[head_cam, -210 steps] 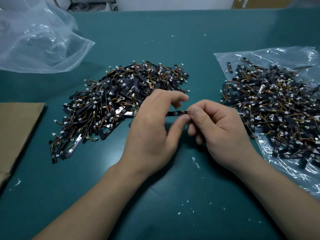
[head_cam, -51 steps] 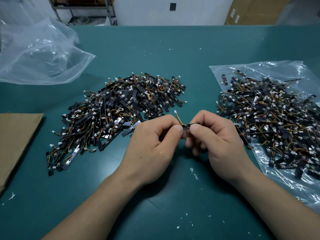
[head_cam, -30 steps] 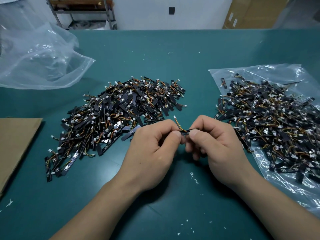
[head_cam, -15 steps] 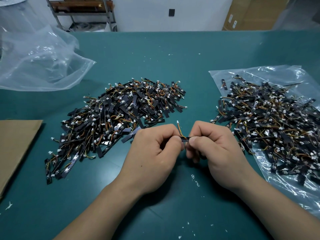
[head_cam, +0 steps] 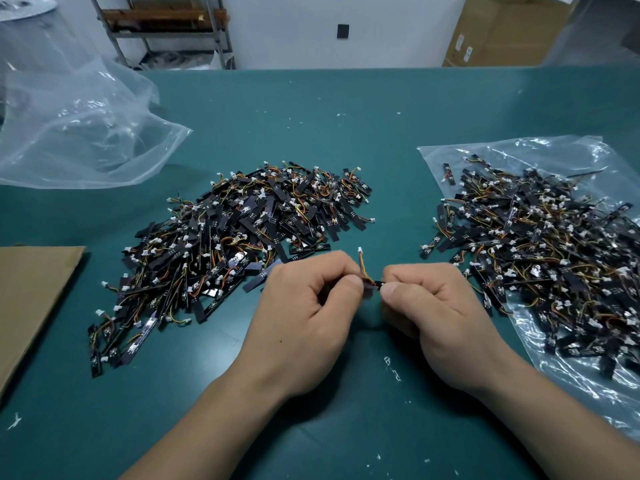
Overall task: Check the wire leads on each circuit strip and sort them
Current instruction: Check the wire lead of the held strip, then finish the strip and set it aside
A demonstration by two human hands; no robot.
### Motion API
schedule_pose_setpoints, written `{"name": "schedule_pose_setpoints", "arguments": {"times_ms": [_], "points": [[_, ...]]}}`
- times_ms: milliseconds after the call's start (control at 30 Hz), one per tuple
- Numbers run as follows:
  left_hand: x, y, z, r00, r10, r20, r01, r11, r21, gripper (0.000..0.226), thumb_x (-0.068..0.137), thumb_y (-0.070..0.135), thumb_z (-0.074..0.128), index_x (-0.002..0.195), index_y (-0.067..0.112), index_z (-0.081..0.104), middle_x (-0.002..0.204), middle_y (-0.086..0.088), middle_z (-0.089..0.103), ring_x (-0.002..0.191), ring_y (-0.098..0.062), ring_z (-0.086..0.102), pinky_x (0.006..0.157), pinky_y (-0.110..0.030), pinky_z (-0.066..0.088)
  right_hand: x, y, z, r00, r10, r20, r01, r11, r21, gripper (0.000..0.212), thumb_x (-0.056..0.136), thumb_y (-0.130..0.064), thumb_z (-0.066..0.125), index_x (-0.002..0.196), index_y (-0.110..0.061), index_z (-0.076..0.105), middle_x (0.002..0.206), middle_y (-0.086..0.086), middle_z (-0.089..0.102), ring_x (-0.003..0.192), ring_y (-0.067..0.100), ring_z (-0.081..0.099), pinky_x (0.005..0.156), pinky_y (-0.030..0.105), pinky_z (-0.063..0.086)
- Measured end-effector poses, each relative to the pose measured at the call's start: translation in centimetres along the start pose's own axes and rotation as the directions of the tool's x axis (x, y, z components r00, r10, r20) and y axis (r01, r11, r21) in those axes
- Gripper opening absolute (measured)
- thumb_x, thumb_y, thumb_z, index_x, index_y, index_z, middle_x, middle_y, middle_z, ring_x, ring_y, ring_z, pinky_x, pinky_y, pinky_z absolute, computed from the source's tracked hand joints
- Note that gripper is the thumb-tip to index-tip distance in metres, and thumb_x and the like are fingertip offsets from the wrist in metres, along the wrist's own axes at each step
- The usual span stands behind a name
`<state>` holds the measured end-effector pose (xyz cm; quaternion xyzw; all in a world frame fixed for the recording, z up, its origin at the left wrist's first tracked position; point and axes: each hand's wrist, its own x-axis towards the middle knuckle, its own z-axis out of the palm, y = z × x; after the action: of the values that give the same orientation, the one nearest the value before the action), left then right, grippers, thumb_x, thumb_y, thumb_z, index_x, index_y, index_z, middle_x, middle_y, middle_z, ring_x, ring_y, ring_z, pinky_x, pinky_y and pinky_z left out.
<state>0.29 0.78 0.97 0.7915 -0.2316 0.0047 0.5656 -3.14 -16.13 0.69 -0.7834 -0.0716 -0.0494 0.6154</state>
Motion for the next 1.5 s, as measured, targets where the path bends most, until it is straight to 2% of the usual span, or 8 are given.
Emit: {"name": "schedule_pose_setpoints", "arguments": {"times_ms": [100,233,367,600,867,1067,1200,1500], "points": [[-0.1,0.0,-0.1,0.986,0.029,-0.167,-0.005,0.99,0.139,0.022,0.092,0.029,0.05,0.104,0.027,0.068,0.085,0.011,0.066,0.084,-0.016,0.062,0.077,-0.038,0.05,0.2,-0.2,-0.2,0.976,0.004,-0.217,0.035,0.984,0.176,0.025,0.097,-0.031,0.057,0.077,-0.018,0.063,0.055,0.001,0.049,0.046,0.013,0.037,0.043,0.023,0.028],[0.3,-0.4,-0.4,0.971,-0.011,-0.239,0.143,0.83,0.54,0.035,0.087,0.037,0.046,0.117,0.035,0.065,0.124,0.022,0.058,0.123,-0.012,0.047,0.101,-0.039,0.03,0.5,0.0,-0.2,0.962,0.1,-0.252,-0.042,0.973,0.226,0.034,0.096,-0.027,0.053,0.128,-0.021,0.064,0.063,0.003,0.064,0.043,0.013,0.043,0.044,0.019,0.037],[0.0,-1.1,0.1,0.983,-0.115,-0.142,0.182,0.688,0.703,0.034,0.089,0.036,0.049,0.118,0.037,0.067,0.138,0.02,0.053,0.132,-0.018,0.038,0.101,-0.042,0.021,0.1,0.0,0.6,0.992,0.047,-0.118,-0.049,0.999,-0.014,0.02,0.094,-0.025,0.058,0.103,-0.024,0.075,0.057,-0.001,0.064,0.048,0.003,0.05,0.052,0.014,0.041],[0.1,-1.2,-0.3,0.976,-0.049,-0.214,0.193,0.659,0.727,0.045,0.084,0.006,0.067,0.113,0.039,0.068,0.113,0.022,0.063,0.109,-0.018,0.05,0.082,-0.032,0.012,0.0,-0.1,0.6,0.995,0.034,-0.096,-0.043,0.996,-0.083,0.016,0.093,-0.025,0.06,0.091,-0.028,0.075,0.057,-0.004,0.064,0.049,0.002,0.053,0.054,0.012,0.041],[0.2,-1.4,-0.3,0.966,0.093,-0.241,0.083,0.772,0.63,0.031,0.091,0.005,0.066,0.099,0.034,0.07,0.092,0.02,0.065,0.091,-0.013,0.058,0.082,-0.03,0.019,0.0,0.1,0.5,0.996,0.018,-0.089,-0.025,0.996,-0.085,0.015,0.094,-0.025,0.06,0.092,-0.029,0.075,0.058,-0.003,0.065,0.049,0.002,0.054,0.054,0.012,0.041],[0.4,-1.2,0.1,0.903,0.334,-0.27,-0.228,0.906,0.355,0.02,0.095,0.0,0.065,0.101,0.017,0.073,0.096,0.013,0.067,0.093,-0.006,0.064,0.083,-0.039,0.051,0.2,0.5,0.4,0.998,0.025,-0.063,-0.029,0.997,-0.076,0.034,0.092,-0.03,0.062,0.125,-0.038,0.063,0.065,-0.001,0.067,0.054,0.01,0.054,0.059,0.02,0.045],[0.4,-0.6,0.3,0.929,0.266,-0.258,-0.23,0.959,0.163,0.023,0.094,-0.006,0.067,0.1,0.016,0.072,0.096,0.011,0.069,0.096,-0.003,0.065,0.085,-0.012,0.045,0.1,0.5,0.5,1.0,-0.007,-0.016,0.004,0.991,-0.13,0.031,0.089,-0.043,0.062,0.12,-0.047,0.063,0.069,-0.004,0.068,0.057,0.024,0.057,0.058,0.03,0.049],[0.5,-0.3,0.2,0.962,0.063,-0.266,-0.11,0.98,-0.167,0.029,0.096,-0.003,0.063,0.1,0.024,0.072,0.096,0.015,0.074,0.093,-0.007,0.07,0.083,-0.012,0.05,0.2,0.6,0.6,0.995,-0.052,-0.087,0.031,0.974,-0.225,0.014,0.095,-0.042,0.063,0.093,-0.031,0.07,0.064,0.0,0.06,0.056,0.012,0.047,0.055,0.024,0.041]]}}
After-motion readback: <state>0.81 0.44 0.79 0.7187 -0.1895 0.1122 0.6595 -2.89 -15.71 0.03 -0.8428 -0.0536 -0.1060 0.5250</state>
